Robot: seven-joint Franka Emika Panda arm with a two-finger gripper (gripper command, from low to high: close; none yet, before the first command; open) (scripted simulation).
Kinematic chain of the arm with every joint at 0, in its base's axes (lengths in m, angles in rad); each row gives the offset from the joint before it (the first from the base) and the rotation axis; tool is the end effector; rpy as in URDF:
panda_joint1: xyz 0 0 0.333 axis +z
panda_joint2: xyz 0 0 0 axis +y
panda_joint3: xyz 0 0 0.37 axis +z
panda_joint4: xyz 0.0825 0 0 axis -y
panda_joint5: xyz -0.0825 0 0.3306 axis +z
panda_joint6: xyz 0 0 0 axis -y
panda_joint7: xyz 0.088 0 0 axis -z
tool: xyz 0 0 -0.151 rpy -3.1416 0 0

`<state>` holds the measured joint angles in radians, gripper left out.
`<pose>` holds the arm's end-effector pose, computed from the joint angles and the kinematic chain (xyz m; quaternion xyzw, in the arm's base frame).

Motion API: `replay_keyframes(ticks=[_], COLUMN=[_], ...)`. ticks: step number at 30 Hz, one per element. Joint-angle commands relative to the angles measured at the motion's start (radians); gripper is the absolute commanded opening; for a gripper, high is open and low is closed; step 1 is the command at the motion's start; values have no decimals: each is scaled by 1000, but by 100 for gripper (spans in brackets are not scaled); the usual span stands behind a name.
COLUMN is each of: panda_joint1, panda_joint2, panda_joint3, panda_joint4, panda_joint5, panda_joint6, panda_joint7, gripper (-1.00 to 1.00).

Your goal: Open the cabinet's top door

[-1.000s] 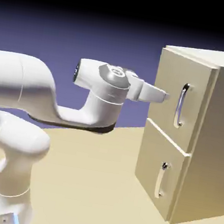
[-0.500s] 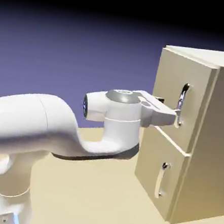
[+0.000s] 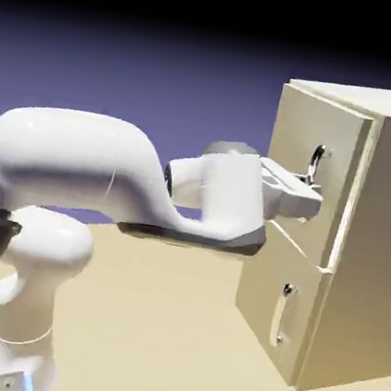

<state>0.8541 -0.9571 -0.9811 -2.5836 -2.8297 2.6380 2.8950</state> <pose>0.3578 -0.1154 0.5134 -0.6450 0.2901 -0.6608 0.2512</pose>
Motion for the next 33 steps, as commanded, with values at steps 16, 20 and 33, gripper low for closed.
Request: replay_keyframes(ticks=[16, 20, 33], panda_joint1=[-431, -512, -789], panda_joint2=[15, 8, -39], panda_joint3=[580, 725, 1168], panda_joint4=[-278, -308, -342], panda_joint5=[506, 640, 1043], panda_joint6=[-269, -300, -287], panda_joint7=[2, 1, -18], gripper=[-100, -100, -100])
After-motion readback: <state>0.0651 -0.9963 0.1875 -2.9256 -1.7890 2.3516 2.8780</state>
